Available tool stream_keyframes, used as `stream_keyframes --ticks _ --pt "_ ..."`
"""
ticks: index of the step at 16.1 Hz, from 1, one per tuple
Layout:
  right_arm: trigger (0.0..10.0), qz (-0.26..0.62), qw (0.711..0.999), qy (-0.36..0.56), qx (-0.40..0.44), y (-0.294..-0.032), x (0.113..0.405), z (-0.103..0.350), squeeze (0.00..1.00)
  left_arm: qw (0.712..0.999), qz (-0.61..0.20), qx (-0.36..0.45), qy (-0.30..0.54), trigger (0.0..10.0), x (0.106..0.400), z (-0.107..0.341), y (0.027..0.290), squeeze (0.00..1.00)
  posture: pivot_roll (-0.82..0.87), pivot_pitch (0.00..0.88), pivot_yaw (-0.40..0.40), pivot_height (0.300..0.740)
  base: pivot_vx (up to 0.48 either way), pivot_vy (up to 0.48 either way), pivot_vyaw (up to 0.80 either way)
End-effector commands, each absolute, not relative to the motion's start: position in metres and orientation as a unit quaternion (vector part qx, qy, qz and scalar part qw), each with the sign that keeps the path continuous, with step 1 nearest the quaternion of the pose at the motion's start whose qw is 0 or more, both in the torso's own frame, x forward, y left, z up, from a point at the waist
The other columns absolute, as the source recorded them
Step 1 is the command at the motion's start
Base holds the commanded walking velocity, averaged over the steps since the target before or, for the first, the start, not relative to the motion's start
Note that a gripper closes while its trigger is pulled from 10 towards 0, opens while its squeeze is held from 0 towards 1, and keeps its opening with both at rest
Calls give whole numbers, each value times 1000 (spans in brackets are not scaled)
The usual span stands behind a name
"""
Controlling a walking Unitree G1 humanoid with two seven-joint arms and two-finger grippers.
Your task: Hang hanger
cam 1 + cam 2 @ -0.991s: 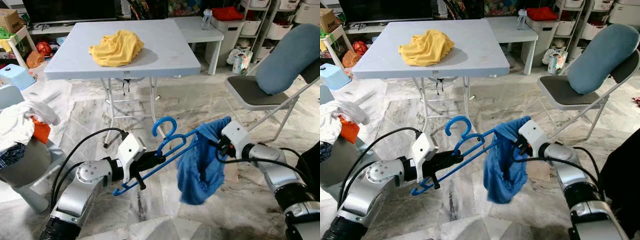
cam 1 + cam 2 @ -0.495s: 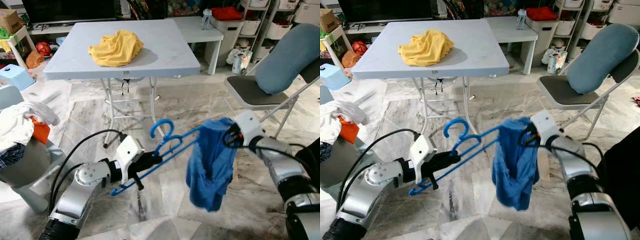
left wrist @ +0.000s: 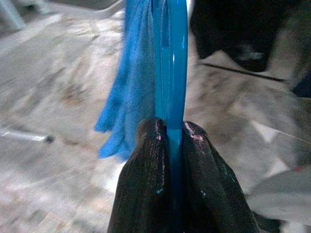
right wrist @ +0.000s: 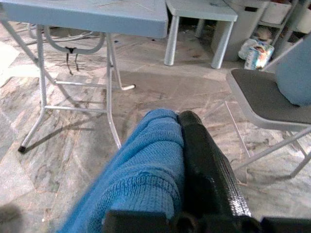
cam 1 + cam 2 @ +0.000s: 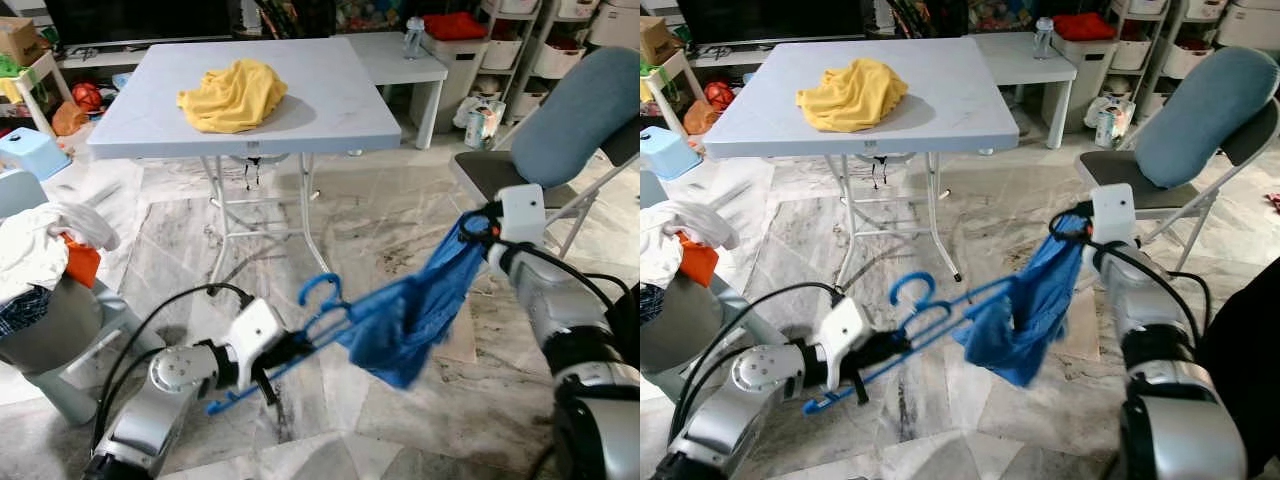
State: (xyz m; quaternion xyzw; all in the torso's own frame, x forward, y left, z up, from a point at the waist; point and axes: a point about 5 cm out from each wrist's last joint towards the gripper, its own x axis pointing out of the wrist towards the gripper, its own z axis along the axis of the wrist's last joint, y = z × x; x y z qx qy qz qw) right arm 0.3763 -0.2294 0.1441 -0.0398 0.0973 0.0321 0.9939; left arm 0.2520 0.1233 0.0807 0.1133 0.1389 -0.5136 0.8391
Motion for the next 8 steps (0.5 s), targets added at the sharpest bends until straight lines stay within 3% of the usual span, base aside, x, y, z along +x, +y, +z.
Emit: stream_keyframes --ticks 1,3,6,8 --pt "0 8 995 91 -29 -229 381 152 0 816 -549 105 146 0 243 85 120 0 -63 0 -23 740 0 0 0" --pt "0 -2 994 100 -42 -220 382 146 0 803 -570 81 152 0 235 90 119 0 -54 0 -28 740 0 0 0" --pt "0 -35 996 84 -22 -218 381 143 0 807 -568 39 154 0 232 95 121 0 -51 0 -32 740 0 0 0" --pt "0 22 997 39 57 -201 384 157 0 814 -552 52 176 0 231 85 124 0 -53 0 -30 740 0 0 0"
